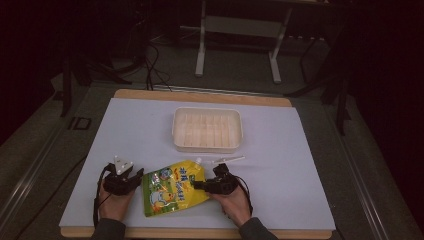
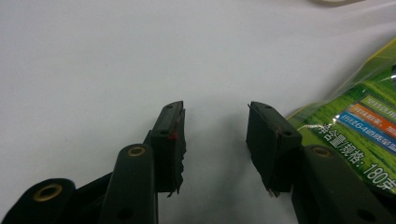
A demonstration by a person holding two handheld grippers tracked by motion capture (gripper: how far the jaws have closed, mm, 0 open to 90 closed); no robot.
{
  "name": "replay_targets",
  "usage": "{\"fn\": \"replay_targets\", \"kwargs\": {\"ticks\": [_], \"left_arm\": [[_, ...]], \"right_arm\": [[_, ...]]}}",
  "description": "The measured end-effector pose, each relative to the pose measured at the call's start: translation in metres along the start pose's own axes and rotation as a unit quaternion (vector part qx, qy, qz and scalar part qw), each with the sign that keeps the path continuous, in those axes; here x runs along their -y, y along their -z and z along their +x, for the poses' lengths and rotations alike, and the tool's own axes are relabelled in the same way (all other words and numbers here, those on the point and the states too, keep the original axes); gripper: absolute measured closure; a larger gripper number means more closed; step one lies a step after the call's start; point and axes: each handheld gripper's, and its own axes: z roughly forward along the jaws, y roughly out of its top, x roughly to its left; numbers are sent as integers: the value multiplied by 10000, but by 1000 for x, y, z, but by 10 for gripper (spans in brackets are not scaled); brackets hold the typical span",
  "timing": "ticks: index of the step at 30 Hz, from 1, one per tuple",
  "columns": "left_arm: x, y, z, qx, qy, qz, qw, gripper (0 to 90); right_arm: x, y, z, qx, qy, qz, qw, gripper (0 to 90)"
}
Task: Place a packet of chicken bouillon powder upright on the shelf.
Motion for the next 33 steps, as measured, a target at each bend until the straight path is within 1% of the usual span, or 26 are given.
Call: {"fn": "replay_targets", "kwargs": {"ticks": [2, 3, 4, 6, 8, 9, 11, 13, 15, 17, 20, 21, 26, 29, 33], "left_arm": [[0, 0, 0, -1, 16, -11, 10000, 566], [0, 0, 0, 7, 31, -15, 10000, 566], [0, 1, 1, 12, 13, -44, 10000, 563], [0, 1, 1, 11, 18, -52, 10000, 562], [0, 1, 2, -3, 56, -85, 9999, 561], [0, 1, 3, -12, 58, -90, 9999, 560], [0, 2, 4, -40, 100, -108, 9999, 560], [1, 2, 6, -76, 144, -129, 9998, 560], [1, 2, 7, -87, 169, -134, 9997, 560], [1, 2, 8, -97, 190, -142, 9997, 560], [1, 2, 10, -139, 193, -137, 9996, 559], [1, 2, 11, -155, 224, -142, 9995, 559], [2, 4, 15, -201, 256, -153, 9994, 559], [2, 4, 17, -226, 321, -168, 9991, 559], [2, 4, 18, -255, 344, -173, 9989, 559]], "right_arm": [[-2, 1, 1, -26, -15, -6, 10000, 851], [-5, 3, 3, -50, -61, -7, 10000, 859], [-10, 5, 6, -104, -63, -32, 9999, 877], [-12, 6, 8, -116, -26, -52, 9999, 887], [-17, 8, 13, -120, 117, -59, 9998, 897], [-22, 10, 18, -135, 209, -54, 9997, 898], [-24, 11, 20, -120, 255, -44, 9996, 898], [-31, 12, 29, -122, 378, -36, 9992, 900], [-33, 13, 31, -140, 383, -34, 9992, 900], [-37, 13, 37, -178, 423, -35, 9989, 900], [-44, 14, 48, -257, 556, -50, 9981, 900], [-46, 14, 51, -256, 600, -66, 9978, 900], [-51, 15, 58, -327, 676, -118, 9971, 900], [-54, 17, 62, -386, 680, -176, 9968, 900], [-58, 20, 65, -418, 691, -241, 9964, 900]]}}
